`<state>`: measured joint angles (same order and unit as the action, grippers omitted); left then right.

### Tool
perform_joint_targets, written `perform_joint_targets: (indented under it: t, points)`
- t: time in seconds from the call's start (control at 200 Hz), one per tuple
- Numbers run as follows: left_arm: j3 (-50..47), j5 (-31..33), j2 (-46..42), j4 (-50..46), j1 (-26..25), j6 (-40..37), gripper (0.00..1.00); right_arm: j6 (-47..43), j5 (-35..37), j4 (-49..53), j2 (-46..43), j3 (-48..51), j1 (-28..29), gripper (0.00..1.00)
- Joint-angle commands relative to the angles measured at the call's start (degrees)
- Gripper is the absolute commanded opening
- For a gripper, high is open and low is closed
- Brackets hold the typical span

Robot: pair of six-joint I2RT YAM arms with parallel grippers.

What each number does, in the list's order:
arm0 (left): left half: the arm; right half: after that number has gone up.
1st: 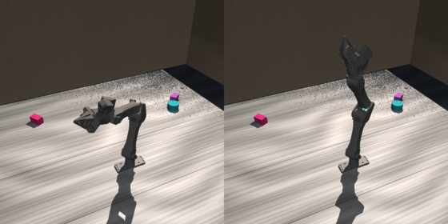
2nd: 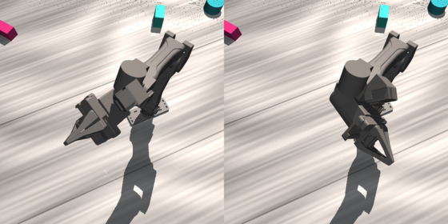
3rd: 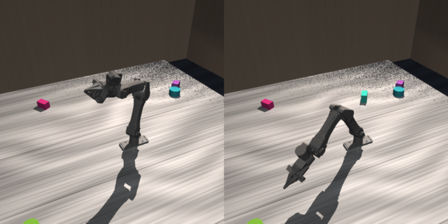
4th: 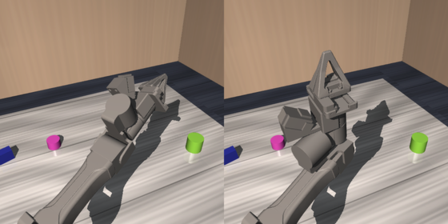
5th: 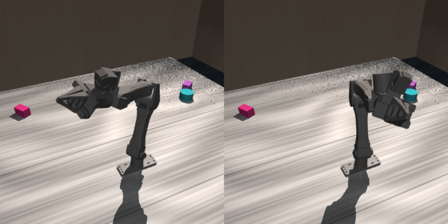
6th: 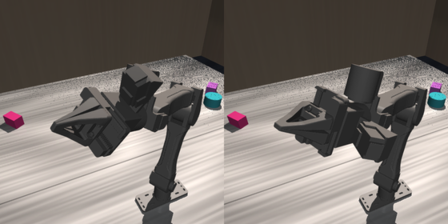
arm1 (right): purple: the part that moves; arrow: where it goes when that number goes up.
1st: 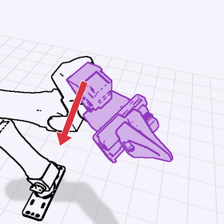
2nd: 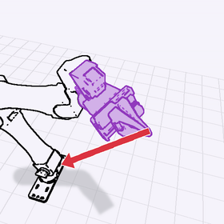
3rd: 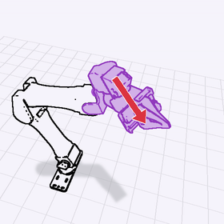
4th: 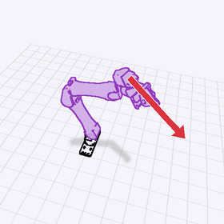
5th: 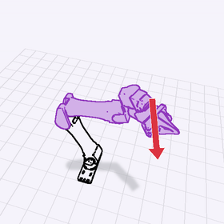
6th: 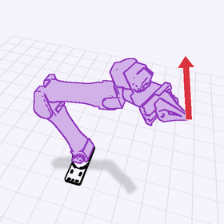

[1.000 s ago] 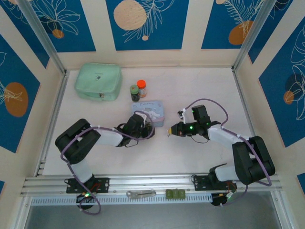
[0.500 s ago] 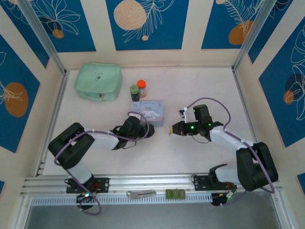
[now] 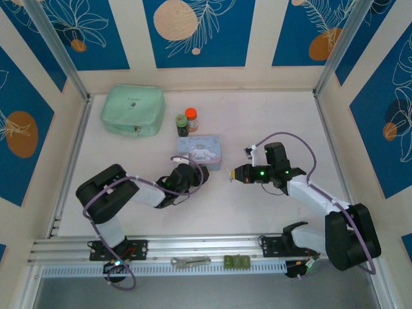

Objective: Unlock a padlock with a key

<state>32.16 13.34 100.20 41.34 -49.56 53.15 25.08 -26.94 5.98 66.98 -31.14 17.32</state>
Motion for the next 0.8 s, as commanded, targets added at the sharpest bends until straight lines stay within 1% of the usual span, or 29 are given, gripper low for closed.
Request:
perform_joint_targets:
  t: [0.0,0.11,0.235,0.44,0.555,0.665,0.77,0.795]
  points:
    - [-0.74,-1.89,5.12,3.61,-2.67,4.09,0.56,0.32,0.13,0.8,-1.3,1.16,-0.64,0.0]
    - [-0.48,-1.18,5.52,3.53,-3.93,4.51,0.55,0.32,-0.14,0.88,-1.33,1.1,-1.03,0.0]
    - [-0.31,-0.88,5.61,2.32,-4.23,4.85,0.53,0.76,-0.18,0.29,-1.28,1.32,-1.14,0.0]
    - [0.24,-0.78,6.99,2.01,-4.19,5.04,0.44,1.04,-0.31,0.12,-0.91,1.15,-1.21,0.0]
    - [0.45,-0.45,8.05,2.72,-4.23,4.93,0.31,0.99,-0.27,0.01,-0.89,1.1,-1.45,0.0]
    - [1.16,-0.43,8.04,2.63,-4.19,4.63,0.13,1.18,-0.28,-0.39,-0.69,1.25,-1.72,0.0]
    - [1.76,-1.18,7.31,2.95,-4.14,5.04,0.0,2.02,-1.18,-1.24,0.1,1.87,-2.33,0.0]
    - [1.8,-1.49,7.04,3.31,-4.14,5.19,0.0,2.39,-1.53,-1.44,0.37,2.03,-2.48,0.0]
